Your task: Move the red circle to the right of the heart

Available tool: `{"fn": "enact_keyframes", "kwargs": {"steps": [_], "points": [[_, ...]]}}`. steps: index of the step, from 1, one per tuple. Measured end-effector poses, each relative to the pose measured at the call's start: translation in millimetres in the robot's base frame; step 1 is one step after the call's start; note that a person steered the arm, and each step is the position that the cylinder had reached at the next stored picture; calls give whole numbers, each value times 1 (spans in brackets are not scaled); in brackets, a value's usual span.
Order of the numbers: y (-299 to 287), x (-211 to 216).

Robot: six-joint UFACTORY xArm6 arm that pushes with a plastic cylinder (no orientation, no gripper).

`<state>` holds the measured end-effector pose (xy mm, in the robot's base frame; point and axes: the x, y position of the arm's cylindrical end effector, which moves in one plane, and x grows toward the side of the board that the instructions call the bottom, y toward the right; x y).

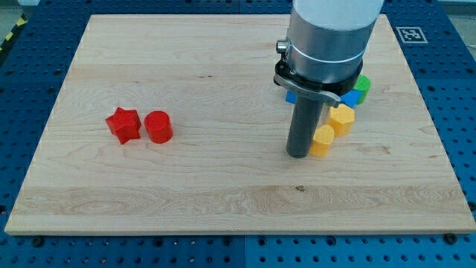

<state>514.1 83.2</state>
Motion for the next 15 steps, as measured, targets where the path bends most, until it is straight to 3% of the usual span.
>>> {"fn": "enact_keyframes", "kwargs": {"steps": [4, 6, 8, 10, 12, 13, 15], "points": [[18, 15], [12, 60], [11, 30], [-39, -20], [-164, -86], [-211, -100], [-230, -64]]}}
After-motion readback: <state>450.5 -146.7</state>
